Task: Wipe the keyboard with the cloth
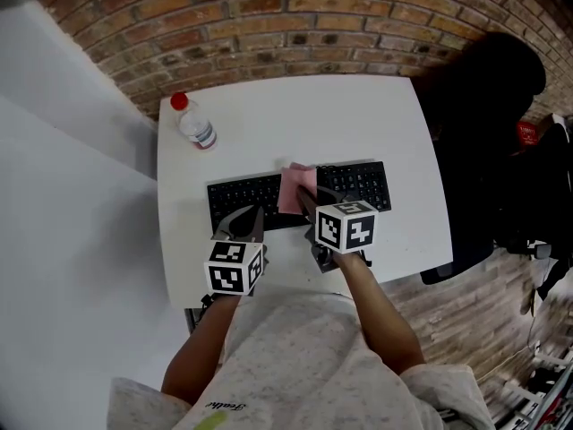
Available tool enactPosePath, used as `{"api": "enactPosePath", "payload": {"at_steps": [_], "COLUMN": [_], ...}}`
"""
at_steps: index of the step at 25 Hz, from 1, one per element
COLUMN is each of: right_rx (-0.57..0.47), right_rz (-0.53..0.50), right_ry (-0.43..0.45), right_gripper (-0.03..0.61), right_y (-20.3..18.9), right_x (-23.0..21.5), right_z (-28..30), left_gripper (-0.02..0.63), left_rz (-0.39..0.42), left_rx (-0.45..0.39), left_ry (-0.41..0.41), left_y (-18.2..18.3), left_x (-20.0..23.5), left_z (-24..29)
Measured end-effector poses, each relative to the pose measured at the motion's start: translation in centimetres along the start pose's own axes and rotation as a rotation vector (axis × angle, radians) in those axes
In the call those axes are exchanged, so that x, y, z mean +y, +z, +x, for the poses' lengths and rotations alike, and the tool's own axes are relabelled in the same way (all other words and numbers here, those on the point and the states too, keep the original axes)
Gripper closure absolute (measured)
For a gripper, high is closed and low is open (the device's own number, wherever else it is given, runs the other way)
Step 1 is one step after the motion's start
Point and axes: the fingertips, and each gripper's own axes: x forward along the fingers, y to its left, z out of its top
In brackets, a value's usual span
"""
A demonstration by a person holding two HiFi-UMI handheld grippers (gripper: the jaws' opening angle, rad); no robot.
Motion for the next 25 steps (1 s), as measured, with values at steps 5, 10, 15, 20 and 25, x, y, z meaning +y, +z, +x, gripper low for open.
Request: {"api": "enactPosePath", "payload": {"at_steps": [5,10,15,20,25], "right_rx": [0.003,-0.008,-0.017,-0.022,-0.024], "right_rz": [-0.007,0.008,0.032,0.048,0.054], "right_ry": [0.003,-0.005,0.004,0.011,0.016], "right_gripper": [0.557,0.557,0.557,0.557,0.557], "right_y": [0.4,1.0,1.4,1.6,1.9], "right_x": [-1.3,-3.2,-5.2,-7.1,-8.9], "right_z": [-1.1,-2.3,-3.5,-4.7,-5.8], "left_gripper": [0.621,0.621,0.621,0.621,0.621], "left_rz": [-0.001,0.005,0.008,0.009,0.006], "left_rx": [-0.013,-0.008,-0.004,-0.008,-0.010], "left_ry": [0.014,0.019,0.025,0.035,0.053], "left_y": [0.4,0.5,0.8,1.0,1.2], "left_x": [-1.3,-2.6,-4.1,-5.5,-6.6], "left_z": [0.6,1.3,2.4,3.3,3.8]}}
